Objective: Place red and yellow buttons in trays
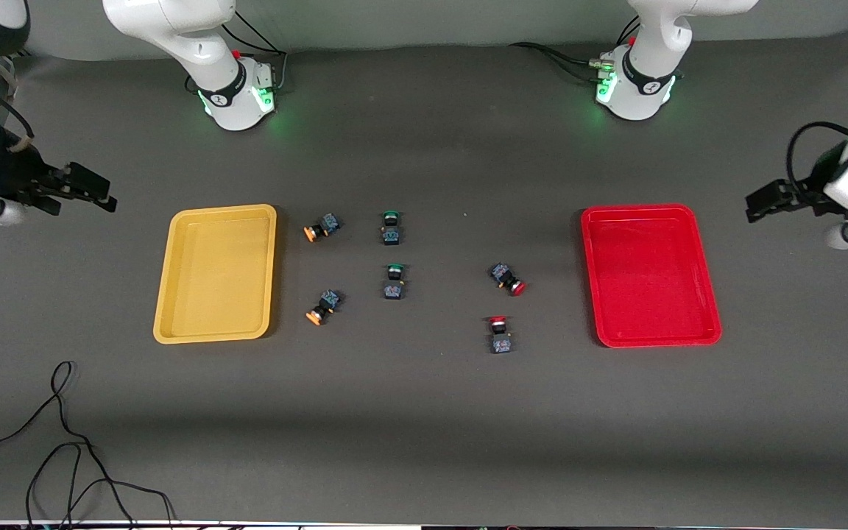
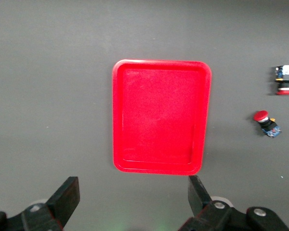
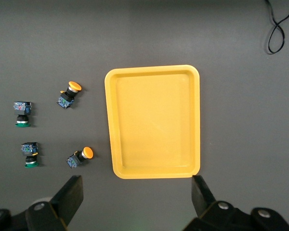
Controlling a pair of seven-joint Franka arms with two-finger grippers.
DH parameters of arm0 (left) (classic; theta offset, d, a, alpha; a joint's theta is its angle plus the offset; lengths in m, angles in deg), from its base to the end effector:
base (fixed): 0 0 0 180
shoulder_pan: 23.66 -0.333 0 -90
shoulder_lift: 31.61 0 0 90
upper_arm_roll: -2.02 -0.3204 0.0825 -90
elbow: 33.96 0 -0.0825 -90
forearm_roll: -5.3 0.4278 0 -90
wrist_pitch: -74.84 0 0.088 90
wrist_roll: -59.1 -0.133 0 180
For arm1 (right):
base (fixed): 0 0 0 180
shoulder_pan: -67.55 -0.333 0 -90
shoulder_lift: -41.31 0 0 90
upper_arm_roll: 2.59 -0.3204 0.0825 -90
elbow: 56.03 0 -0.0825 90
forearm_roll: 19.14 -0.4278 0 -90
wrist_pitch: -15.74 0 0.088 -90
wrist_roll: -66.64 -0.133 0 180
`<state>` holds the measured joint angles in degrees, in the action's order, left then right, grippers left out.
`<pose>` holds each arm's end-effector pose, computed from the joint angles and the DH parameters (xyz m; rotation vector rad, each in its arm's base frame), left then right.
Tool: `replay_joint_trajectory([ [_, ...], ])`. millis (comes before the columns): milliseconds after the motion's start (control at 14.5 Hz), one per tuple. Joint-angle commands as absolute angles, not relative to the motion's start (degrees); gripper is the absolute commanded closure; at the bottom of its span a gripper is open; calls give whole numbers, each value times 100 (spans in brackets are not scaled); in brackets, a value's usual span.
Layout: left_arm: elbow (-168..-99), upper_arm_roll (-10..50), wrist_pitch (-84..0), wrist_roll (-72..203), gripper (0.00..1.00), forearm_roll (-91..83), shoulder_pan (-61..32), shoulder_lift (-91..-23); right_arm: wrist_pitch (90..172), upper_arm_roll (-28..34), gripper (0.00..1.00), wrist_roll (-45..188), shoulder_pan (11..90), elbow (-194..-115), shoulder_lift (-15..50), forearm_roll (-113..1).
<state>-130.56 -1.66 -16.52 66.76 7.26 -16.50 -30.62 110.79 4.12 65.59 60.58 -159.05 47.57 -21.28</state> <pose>0.5879 -0.0310 0.5560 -3.0976 -0.1097 0.1095 0.5658 0.0048 0.5562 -3.0916 0.0259 0.0482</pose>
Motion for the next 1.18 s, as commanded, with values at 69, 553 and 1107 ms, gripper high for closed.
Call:
replay_joint_trajectory([
  [69, -13090, 0, -1560, 6781, 0, 776, -1760, -2959, 10970, 392, 0, 6611, 5893, -15606, 4624, -2002],
  [553, -13046, 8, -1393, 6798, 0, 723, -1681, -3046, 11425, 374, 0, 4944, 5077, -16139, 4228, -2037],
  [1107, -13152, 544, -2270, 9131, 0, 468, -461, -4407, 14840, 348, 0, 980, 3627, -19399, 3948, -2755],
])
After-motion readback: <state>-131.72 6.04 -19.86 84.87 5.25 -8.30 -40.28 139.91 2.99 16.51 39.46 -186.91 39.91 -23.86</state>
